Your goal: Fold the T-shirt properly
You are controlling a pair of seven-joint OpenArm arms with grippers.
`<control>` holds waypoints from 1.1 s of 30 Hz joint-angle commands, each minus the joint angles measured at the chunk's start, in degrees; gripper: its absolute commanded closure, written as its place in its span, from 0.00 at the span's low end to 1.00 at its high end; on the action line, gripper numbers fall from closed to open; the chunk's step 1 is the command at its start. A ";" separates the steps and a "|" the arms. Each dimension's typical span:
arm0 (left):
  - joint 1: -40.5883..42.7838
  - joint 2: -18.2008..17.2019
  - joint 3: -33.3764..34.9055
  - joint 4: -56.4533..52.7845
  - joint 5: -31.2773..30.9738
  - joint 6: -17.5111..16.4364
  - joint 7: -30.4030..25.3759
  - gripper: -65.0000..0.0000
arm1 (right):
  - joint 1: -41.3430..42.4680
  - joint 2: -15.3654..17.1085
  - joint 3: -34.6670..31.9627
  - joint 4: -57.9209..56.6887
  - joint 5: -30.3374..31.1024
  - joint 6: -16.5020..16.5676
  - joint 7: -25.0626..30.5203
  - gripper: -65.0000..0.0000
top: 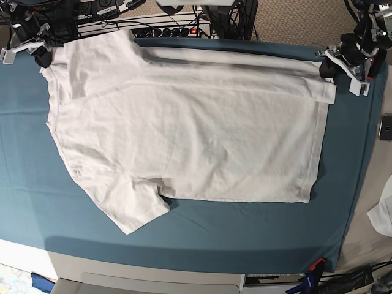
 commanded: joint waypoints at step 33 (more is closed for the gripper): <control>2.80 -2.84 -1.22 10.64 2.21 -3.65 3.67 0.53 | -0.48 1.42 9.07 1.46 2.91 5.29 3.87 0.60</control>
